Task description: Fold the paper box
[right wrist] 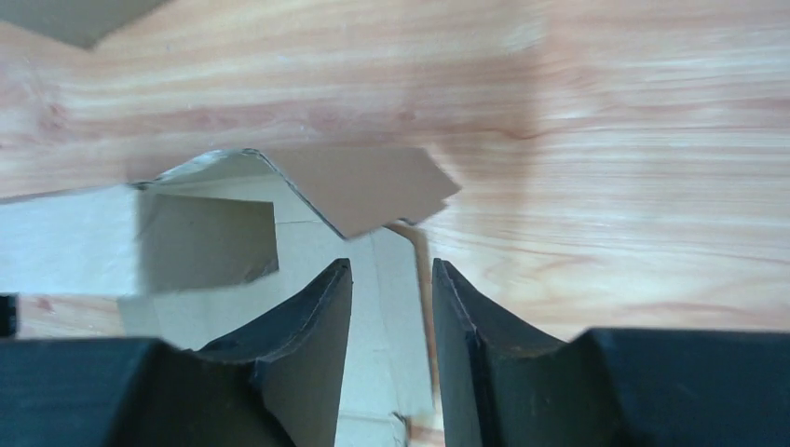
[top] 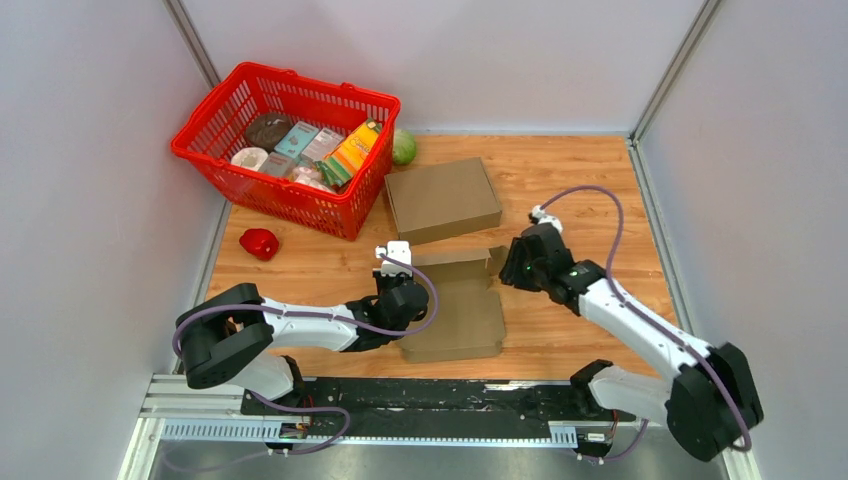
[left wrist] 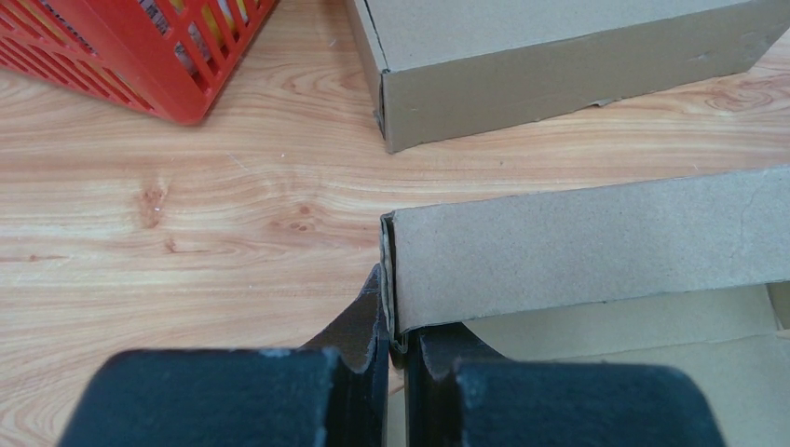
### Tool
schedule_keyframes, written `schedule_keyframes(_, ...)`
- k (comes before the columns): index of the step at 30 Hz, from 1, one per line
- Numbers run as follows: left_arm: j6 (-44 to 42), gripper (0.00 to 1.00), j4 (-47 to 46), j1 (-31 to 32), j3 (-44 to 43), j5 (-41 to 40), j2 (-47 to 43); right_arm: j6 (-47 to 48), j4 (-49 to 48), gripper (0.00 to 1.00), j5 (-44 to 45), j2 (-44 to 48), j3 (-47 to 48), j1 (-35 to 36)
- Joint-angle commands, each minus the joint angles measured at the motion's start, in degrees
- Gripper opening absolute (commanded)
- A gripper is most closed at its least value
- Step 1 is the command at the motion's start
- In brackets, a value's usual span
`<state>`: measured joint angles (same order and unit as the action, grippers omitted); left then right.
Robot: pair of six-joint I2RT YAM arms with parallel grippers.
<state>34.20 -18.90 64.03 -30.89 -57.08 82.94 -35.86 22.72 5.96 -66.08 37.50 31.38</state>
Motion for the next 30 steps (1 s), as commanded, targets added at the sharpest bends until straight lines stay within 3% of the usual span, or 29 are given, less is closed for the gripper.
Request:
schedule_keyframes(1, 0.96, 0.0, 2.2, -0.05, 1.36, 1.97, -0.32, 7.11, 19.45, 0.4, 0.91, 6.92, 7.83, -7.79)
schedule_keyframes(5, 0.87, 0.0, 1.23, -0.13, 1.98, 2.32, -0.67, 9.49, 16.67, 0.38, 1.34, 7.38, 12.24, -15.36)
schedule_keyframes(7, 0.96, 0.0, 1.14, -0.05, 1.89, 2.32, -0.67, 10.54, 11.15, 0.3, -0.24, 2.47, 13.47, -17.91)
schedule_keyframes(9, 0.79, 0.0, 1.32, -0.13, 1.72, 2.41, -0.58, 12.9, 7.71, 0.21, -5.15, -5.23, 16.37, -18.19)
schedule_keyframes(12, 0.87, 0.0, 1.41, -0.13, 1.8, 2.24, -0.67, 15.55, 1.65, 0.16, -15.25, -13.42, 18.4, -18.11)
schedule_keyframes(16, 0.61, 0.0, 0.88, -0.22, 1.89, 2.32, -0.41, 16.26, -5.58, 0.15, -23.44, -18.1, 18.4, -17.84)
schedule_keyframes(22, 0.17, 0.0, 0.7, -0.13, 1.45, 2.32, 0.21, 12.75, -3.3, 0.13, -26.26, -13.56, 12.44, -15.03)
schedule_keyframes(30, -0.27, 0.0, 0.79, -0.13, 1.1, 2.5, 0.56, 5.98, 0.83, 0.15, -21.35, -4.41, 6.54, -6.52)
